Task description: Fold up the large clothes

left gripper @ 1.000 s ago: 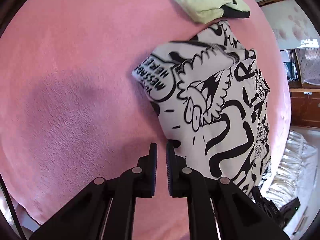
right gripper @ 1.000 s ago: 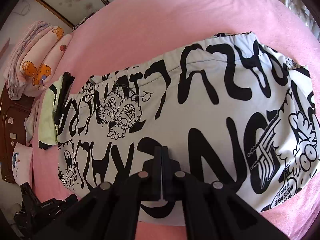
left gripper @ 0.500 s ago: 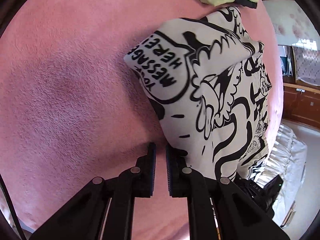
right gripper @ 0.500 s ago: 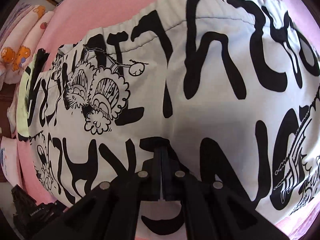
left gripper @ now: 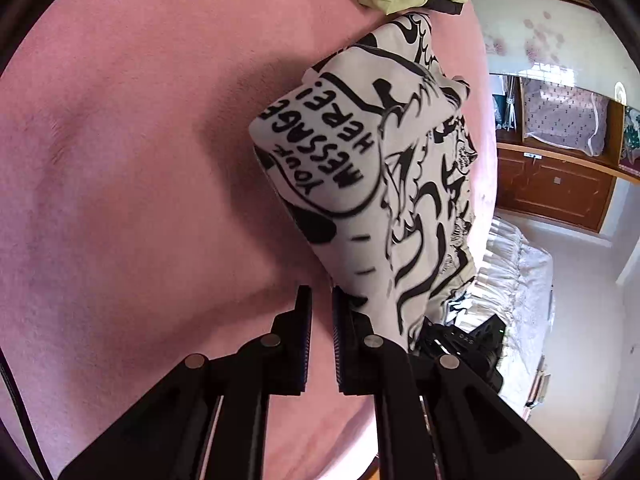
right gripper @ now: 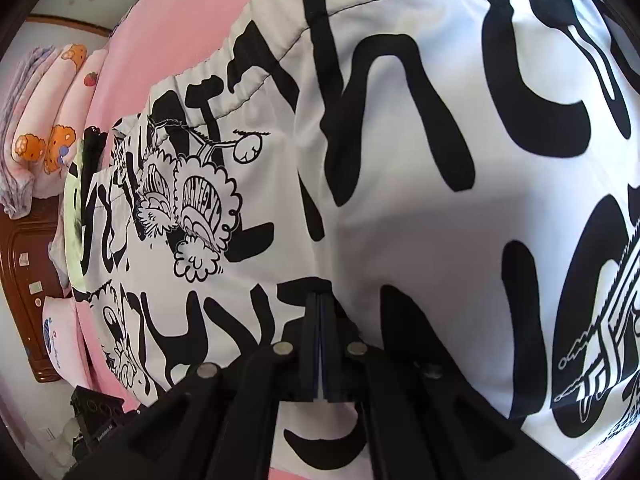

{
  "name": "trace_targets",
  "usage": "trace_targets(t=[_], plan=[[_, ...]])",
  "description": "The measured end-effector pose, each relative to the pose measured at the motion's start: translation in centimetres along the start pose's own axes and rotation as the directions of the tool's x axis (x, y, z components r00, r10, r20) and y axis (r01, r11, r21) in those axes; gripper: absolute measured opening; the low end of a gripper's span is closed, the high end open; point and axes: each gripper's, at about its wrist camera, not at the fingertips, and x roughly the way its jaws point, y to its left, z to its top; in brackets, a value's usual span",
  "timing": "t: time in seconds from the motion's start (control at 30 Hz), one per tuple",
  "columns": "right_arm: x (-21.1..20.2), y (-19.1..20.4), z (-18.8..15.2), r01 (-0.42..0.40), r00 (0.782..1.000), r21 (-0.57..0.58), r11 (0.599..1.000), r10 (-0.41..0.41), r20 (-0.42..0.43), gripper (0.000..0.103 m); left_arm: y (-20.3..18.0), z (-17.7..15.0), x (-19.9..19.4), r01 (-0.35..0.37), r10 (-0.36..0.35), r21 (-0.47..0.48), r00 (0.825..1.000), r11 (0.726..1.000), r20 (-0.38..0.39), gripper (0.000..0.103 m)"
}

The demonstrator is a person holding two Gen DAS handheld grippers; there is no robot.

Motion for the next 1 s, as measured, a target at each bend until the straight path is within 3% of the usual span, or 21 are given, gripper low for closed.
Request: trace_targets(t=[0.1,0.23,0.27,0.37,0.67,0.8,0.87,1.0], plan=[[-0.5,-0.7,-0.4,0.001,1.000,0.004,1.000,-0.001,0.008,0.000,-0.1,-0.6,-1.1,0.011,-0.011,0.015,1.000,1.000,0.014,0.014],[-0.4,-0.4,0.0,0.008,1.000,-0.004,1.000,-0.008,0.004,0.000,-0.1,-0.1,-2.1,0.128,-0.128,-0.002,0.989,0.992,0.070,0.058],[-0.2,0.0,0.2,0.010,1.000,-0.007,1.000,-0.010,0.002,0.000,-0.3,0.2,-2.4,0.144,-0.144,0.002,0.985,0.990,0.096,0.061],[0.1,0.4,0.4,0.010,1.000,-0.010,1.000,-0.010,0.001,0.000,-0.7,1.5,-2.5,0.166,-0.166,0.011,0.978,0.986,0.125,0.067],[0.6,1.3,0.4,0.024,1.000,-0.002,1.000,-0.024,0.013,0.000,-1.6,5.7,0.4,0.096,-0.099,0.049,0.993,0.994,0.065,0.077],[0.7,1.2,0.1,0.020,0.999,0.039,0.999,-0.021,0.037,0.000,-0.1,6.2,-0.1,0.115,-0.115,-0.009,0.993,0.993,0.022,0.076],[0.7,1.0,-0.2,0.015,0.998,0.060,0.998,-0.018,0.052,0.000,0.7,6.2,-0.8,0.065,-0.064,-0.040,0.998,0.997,0.029,0.076],[0.6,0.7,-0.7,0.009,0.996,0.085,0.996,-0.017,0.083,0.000,2.0,6.6,-1.8,0.117,-0.115,-0.054,0.992,0.992,0.043,0.076]])
